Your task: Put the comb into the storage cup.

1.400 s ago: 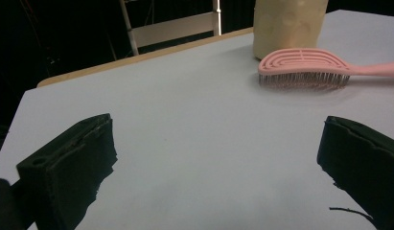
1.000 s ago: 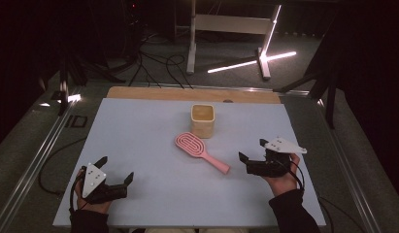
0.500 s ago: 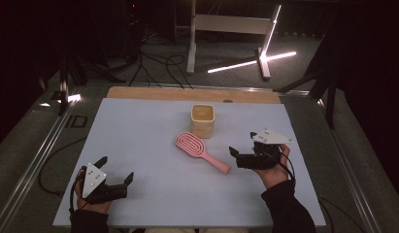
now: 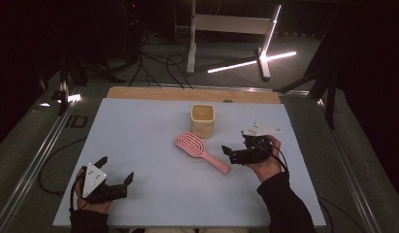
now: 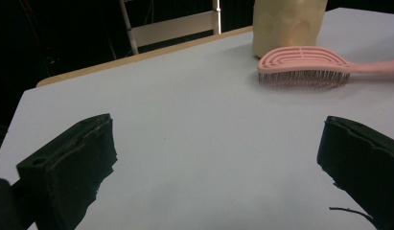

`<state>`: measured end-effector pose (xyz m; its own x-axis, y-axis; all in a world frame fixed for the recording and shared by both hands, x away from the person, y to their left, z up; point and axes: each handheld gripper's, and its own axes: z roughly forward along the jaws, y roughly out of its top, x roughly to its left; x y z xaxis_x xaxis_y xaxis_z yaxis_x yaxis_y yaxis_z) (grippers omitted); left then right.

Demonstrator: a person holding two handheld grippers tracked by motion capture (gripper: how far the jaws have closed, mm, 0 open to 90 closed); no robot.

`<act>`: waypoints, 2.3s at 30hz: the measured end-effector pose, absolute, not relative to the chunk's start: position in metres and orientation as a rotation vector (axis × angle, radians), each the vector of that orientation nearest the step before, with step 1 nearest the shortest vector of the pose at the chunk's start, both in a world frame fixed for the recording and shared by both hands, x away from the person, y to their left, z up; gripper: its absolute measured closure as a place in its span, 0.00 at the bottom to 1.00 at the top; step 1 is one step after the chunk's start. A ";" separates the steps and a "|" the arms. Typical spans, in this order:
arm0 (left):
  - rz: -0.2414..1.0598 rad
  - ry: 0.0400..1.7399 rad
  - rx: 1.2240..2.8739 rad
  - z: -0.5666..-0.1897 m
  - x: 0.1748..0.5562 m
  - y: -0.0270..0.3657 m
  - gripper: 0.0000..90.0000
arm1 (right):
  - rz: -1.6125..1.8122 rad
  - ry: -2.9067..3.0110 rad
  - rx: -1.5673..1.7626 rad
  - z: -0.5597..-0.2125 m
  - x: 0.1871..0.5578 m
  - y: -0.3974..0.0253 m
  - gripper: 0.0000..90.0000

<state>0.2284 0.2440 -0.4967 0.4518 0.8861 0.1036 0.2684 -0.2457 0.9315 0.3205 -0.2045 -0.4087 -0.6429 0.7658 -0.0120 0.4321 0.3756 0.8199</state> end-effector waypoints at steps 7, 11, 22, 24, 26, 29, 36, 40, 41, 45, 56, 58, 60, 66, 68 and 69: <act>0.819 0.993 1.759 -0.497 0.229 0.244 0.00 | 1.134 2.286 1.006 -0.409 0.328 -0.197 0.11; 0.820 0.992 1.760 -0.497 0.228 0.244 0.00 | 1.109 2.310 0.988 -0.408 0.332 -0.193 0.11; 0.819 0.994 1.767 -0.497 0.229 0.244 0.00 | 1.038 2.397 1.008 -0.420 0.347 -0.184 0.11; 0.819 0.994 1.767 -0.497 0.229 0.244 0.00 | 1.014 2.415 1.008 -0.423 0.349 -0.182 0.11; 0.819 0.995 1.766 -0.497 0.229 0.244 0.00 | 0.989 2.434 1.006 -0.426 0.352 -0.181 0.11; 0.819 0.996 1.767 -0.497 0.229 0.244 0.00 | 0.957 2.452 1.019 -0.431 0.355 -0.179 0.12; 0.819 0.997 1.769 -0.498 0.229 0.244 0.00 | 0.916 2.485 1.015 -0.438 0.360 -0.172 0.13; 0.819 0.997 1.770 -0.498 0.229 0.244 0.00 | 0.902 2.509 1.009 -0.441 0.362 -0.168 0.14; 0.819 0.997 1.770 -0.498 0.229 0.244 0.00 | 0.887 2.523 1.004 -0.443 0.362 -0.165 0.14; 0.818 0.997 1.770 -0.498 0.229 0.244 0.00 | 0.867 2.544 0.997 -0.446 0.364 -0.161 0.14; 0.816 0.996 1.770 -0.498 0.229 0.244 0.00 | 0.800 2.601 0.988 -0.458 0.370 -0.151 0.15; 0.816 0.996 1.772 -0.498 0.229 0.244 0.00 | 0.792 2.608 0.990 -0.460 0.371 -0.150 0.15; 0.815 0.996 1.773 -0.498 0.229 0.243 0.00 | 0.782 2.616 0.990 -0.462 0.372 -0.149 0.15; 0.817 0.994 1.779 -0.498 0.230 0.243 0.00 | 0.766 2.635 1.001 -0.467 0.376 -0.146 0.16; 0.818 0.994 1.778 -0.498 0.230 0.243 0.00 | 0.753 2.651 0.998 -0.469 0.377 -0.144 0.16; 0.818 0.994 1.778 -0.498 0.230 0.243 0.00 | 0.745 2.655 0.998 -0.470 0.377 -0.144 0.17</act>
